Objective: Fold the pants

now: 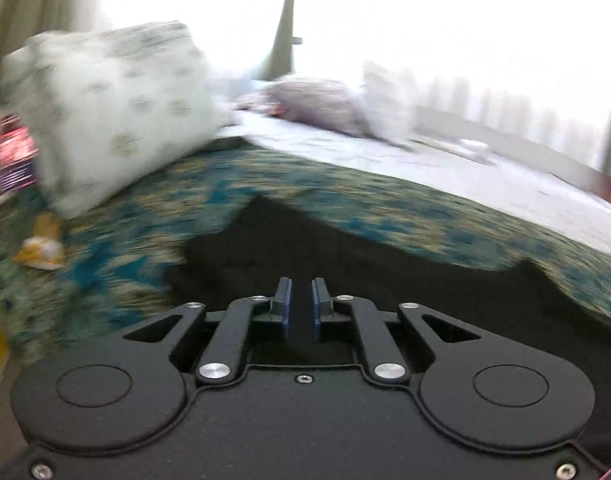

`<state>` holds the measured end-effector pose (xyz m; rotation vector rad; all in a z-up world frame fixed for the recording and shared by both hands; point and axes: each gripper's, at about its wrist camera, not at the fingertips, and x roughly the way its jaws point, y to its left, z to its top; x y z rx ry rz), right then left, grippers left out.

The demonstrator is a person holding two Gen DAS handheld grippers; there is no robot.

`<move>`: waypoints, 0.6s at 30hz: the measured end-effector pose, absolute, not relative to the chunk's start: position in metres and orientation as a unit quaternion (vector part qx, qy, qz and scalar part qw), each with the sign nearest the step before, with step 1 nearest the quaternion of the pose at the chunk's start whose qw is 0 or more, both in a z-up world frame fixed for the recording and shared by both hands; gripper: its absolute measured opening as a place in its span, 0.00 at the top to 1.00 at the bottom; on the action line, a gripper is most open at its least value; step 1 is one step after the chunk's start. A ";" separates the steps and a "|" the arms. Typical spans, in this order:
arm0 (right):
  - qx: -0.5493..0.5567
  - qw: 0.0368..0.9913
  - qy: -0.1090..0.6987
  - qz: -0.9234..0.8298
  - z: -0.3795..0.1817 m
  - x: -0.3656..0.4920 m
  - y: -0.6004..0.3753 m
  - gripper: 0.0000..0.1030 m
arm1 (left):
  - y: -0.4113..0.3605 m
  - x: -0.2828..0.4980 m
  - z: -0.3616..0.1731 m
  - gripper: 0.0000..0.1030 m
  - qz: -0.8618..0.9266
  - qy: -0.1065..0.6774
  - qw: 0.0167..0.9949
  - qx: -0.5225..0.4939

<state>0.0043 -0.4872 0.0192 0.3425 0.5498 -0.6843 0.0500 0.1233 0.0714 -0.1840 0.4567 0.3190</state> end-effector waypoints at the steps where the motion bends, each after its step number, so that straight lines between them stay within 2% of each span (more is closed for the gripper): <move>1: 0.158 0.892 0.266 -0.331 0.020 0.007 -0.486 0.38 | 0.112 0.053 0.071 0.91 0.139 0.227 0.960 -0.086; 2: 0.149 0.892 0.267 -0.332 0.020 0.012 -0.485 0.31 | 0.099 0.058 0.069 0.91 0.118 0.232 0.962 -0.080; 4: 0.136 0.892 0.269 -0.335 0.020 0.021 -0.486 0.27 | 0.073 0.069 0.062 0.91 0.076 0.250 0.963 -0.063; 6: 0.125 0.887 0.276 -0.347 0.016 0.030 -0.490 0.26 | 0.046 0.077 0.051 0.89 0.042 0.273 0.960 -0.038; 9: 0.122 0.873 0.266 -0.391 0.015 0.026 -0.504 0.31 | 0.015 0.084 0.029 0.86 0.016 0.310 0.951 0.014; 12: 0.142 0.857 0.245 -0.430 0.016 0.008 -0.533 0.32 | -0.003 0.076 0.019 0.86 0.022 0.287 0.955 0.076; 18: 0.193 0.820 0.224 -0.491 0.014 -0.024 -0.583 0.29 | -0.004 0.079 0.019 0.86 0.016 0.293 0.953 0.075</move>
